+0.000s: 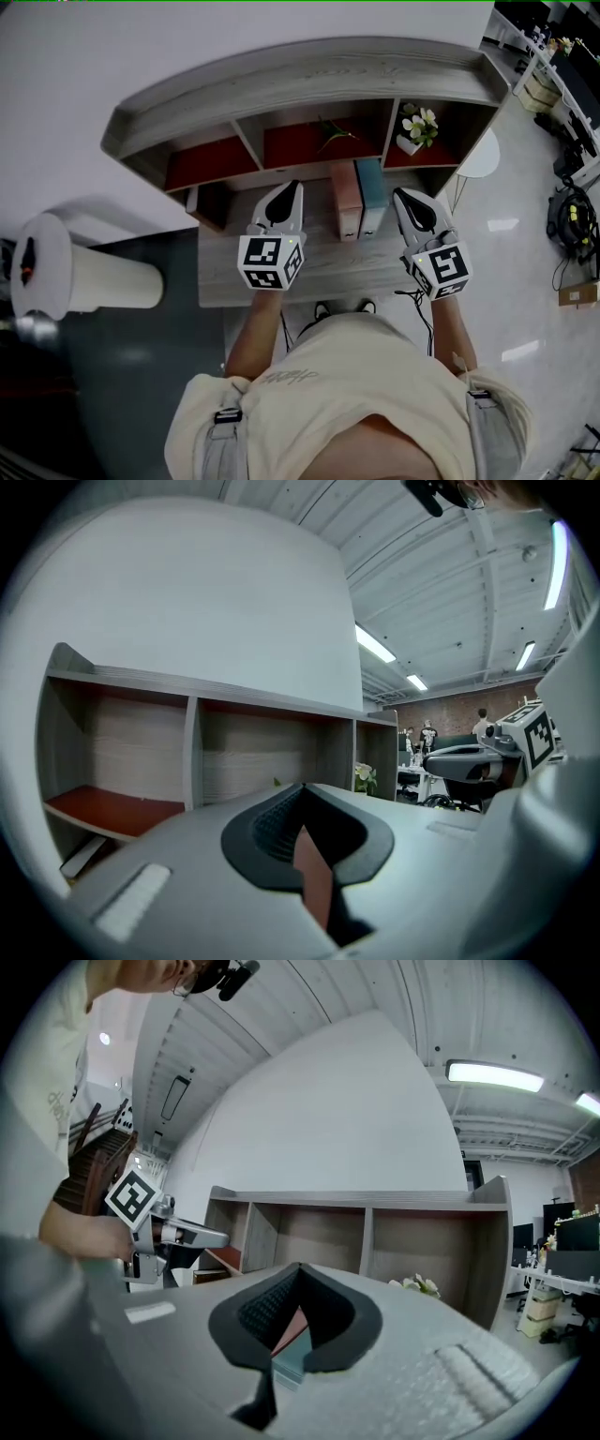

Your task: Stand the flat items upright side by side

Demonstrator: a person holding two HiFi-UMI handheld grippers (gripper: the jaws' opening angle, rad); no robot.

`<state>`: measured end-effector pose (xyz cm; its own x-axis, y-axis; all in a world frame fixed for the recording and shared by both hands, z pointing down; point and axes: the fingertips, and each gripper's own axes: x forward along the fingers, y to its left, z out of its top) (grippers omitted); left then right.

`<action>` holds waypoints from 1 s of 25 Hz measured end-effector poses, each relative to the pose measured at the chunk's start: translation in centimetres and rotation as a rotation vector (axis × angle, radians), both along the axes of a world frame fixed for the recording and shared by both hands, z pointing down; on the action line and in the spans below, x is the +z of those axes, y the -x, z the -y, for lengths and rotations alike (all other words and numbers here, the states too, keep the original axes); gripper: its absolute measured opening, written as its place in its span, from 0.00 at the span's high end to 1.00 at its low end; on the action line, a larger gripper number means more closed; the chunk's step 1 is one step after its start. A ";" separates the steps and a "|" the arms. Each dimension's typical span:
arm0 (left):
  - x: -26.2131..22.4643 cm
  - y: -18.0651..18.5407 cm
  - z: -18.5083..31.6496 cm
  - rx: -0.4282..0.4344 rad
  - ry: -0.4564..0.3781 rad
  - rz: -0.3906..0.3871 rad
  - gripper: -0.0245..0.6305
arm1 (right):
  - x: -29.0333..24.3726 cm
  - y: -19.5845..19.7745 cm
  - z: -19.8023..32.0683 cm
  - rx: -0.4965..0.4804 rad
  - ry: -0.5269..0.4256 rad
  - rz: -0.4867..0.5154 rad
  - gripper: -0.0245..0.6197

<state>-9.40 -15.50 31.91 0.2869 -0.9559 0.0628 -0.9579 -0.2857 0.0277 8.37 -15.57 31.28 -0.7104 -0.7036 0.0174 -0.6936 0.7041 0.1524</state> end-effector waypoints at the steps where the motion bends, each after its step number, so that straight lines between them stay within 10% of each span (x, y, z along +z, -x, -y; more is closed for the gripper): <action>1: 0.1 0.2 -0.1 0.001 0.004 0.001 0.94 | 0.1 0.0 0.0 0.002 0.003 0.002 0.96; 25: 0.9 0.9 -0.9 -0.009 -0.010 -0.048 0.94 | 0.9 -0.2 -0.3 0.009 0.034 -0.014 0.96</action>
